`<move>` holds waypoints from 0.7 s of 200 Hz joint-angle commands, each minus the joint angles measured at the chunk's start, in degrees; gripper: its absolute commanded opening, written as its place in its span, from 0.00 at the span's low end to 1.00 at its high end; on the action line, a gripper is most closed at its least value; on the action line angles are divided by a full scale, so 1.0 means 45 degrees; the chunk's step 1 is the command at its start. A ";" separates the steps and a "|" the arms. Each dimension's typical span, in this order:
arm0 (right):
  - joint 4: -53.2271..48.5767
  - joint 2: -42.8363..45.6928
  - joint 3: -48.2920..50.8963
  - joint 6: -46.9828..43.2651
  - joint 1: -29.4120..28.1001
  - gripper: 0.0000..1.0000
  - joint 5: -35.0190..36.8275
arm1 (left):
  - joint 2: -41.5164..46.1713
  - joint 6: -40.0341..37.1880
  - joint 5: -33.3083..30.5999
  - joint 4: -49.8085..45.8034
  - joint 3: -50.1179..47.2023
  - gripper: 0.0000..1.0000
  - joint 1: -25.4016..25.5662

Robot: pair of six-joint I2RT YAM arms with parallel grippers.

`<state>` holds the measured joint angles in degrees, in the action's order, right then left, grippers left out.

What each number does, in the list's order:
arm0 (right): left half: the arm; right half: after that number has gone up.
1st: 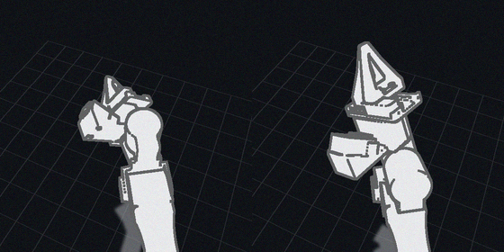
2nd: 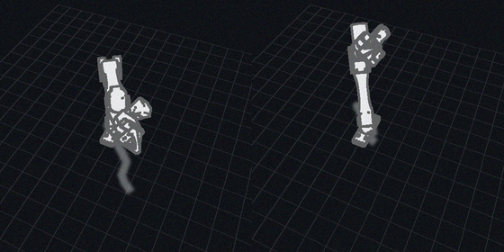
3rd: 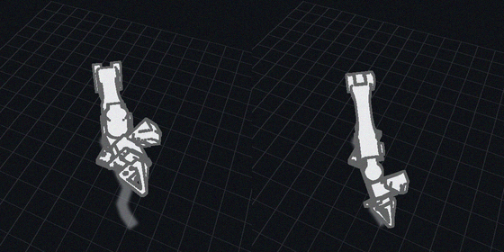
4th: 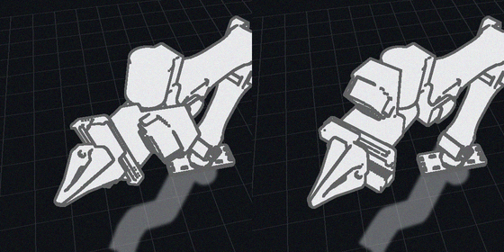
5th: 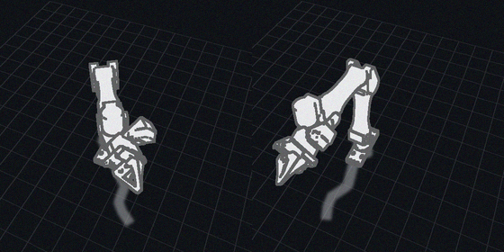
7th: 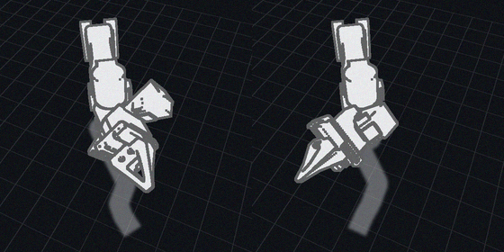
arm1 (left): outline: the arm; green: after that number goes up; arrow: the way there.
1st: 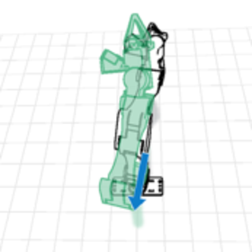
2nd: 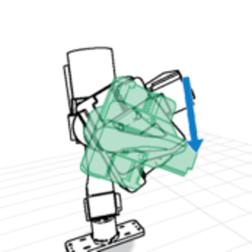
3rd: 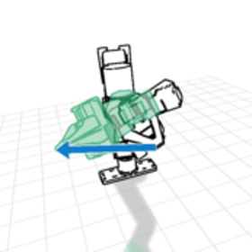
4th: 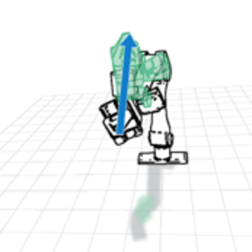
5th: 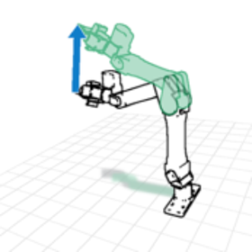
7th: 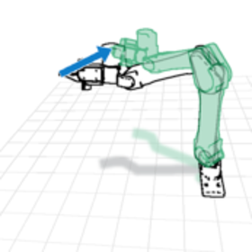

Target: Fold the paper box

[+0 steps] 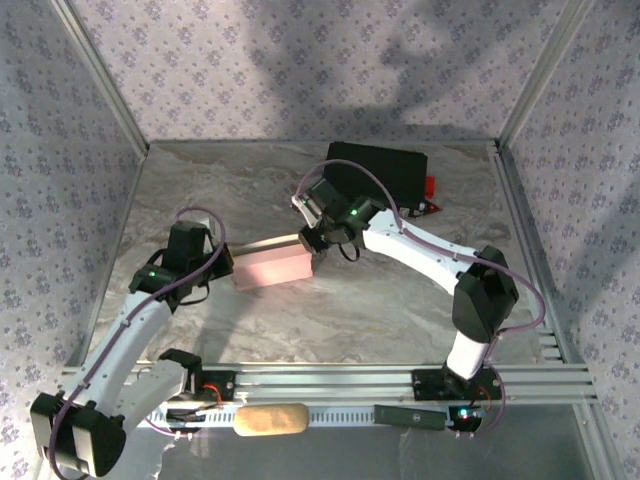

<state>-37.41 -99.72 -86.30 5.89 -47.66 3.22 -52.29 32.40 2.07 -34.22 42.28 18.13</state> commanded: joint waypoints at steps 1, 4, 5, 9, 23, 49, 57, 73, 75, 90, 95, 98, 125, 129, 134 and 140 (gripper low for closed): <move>-0.0386 -0.0161 -0.0490 -0.0922 0.0157 0.34 -0.0044 | -0.0465 -0.0201 0.0107 -0.1620 -0.0320 0.00 0.0151; -0.0389 -0.0180 -0.0490 -0.0951 0.0192 0.34 -0.0115 | -0.0456 -0.0195 0.0112 -0.1616 -0.0317 0.00 0.0151; -0.0394 -0.0182 -0.0499 -0.0964 0.0196 0.34 -0.0142 | -0.0453 -0.0192 0.0110 -0.1625 -0.0316 0.00 0.0151; -0.0381 -0.0233 -0.0509 -0.0990 0.0223 0.33 -0.0246 | -0.0465 -0.0192 0.0108 -0.1611 -0.0314 0.00 0.0151; -0.0413 -0.0421 -0.0586 -0.1053 0.0287 0.32 -0.0354 | -0.0471 -0.0203 0.0109 -0.1610 -0.0322 0.00 0.0142; -0.0367 -0.0667 -0.0751 -0.1121 0.0378 0.28 -0.0556 | -0.0481 -0.0194 0.0107 -0.1603 -0.0317 0.00 0.0168; -0.0385 -0.0709 -0.0828 -0.1130 0.0378 0.27 -0.0592 | -0.0473 -0.0201 0.0107 -0.1601 -0.0348 0.00 0.0165; -0.0444 -0.0789 -0.0965 -0.1151 0.0366 0.24 -0.0607 | -0.0470 -0.0170 0.0108 -0.1603 -0.0333 0.00 0.0165; -0.0429 -0.0789 -0.0975 -0.1152 0.0359 0.23 -0.0601 | -0.0479 -0.0169 0.0108 -0.1602 -0.0329 0.00 0.0174; -0.0383 -0.0780 -0.1033 -0.1150 0.0357 0.20 -0.0656 | -0.0469 -0.0169 0.0127 -0.1597 -0.0295 0.00 0.0171; -0.0398 -0.0755 -0.1051 -0.1140 0.0352 0.20 -0.0686 | -0.0473 -0.0169 0.0127 -0.1624 -0.0280 0.00 0.0170; -0.0398 -0.0750 -0.1055 -0.1146 0.0349 0.19 -0.0688 | -0.0470 -0.0172 0.0127 -0.1616 -0.0276 0.00 0.0170; -0.0492 -0.0691 -0.1166 -0.1240 0.0227 0.12 -0.0697 | -0.0473 -0.0189 0.0108 -0.1611 -0.0296 0.00 0.0170; -0.0514 -0.0715 -0.1173 -0.1242 0.0228 0.11 -0.0697 | -0.0487 -0.0182 0.0107 -0.1615 -0.0296 0.00 0.0170; -0.0549 -0.0721 -0.1192 -0.1250 0.0202 0.08 -0.0697 | -0.0480 -0.0170 0.0112 -0.1599 -0.0295 0.00 0.0170; -0.0602 -0.0692 -0.1193 -0.1229 0.0181 0.06 -0.0668 | -0.0475 -0.0151 0.0109 -0.1595 -0.0288 0.00 0.0170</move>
<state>-38.46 -102.94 -89.34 1.37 -46.44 0.34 -52.62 32.42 2.02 -33.93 42.33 18.15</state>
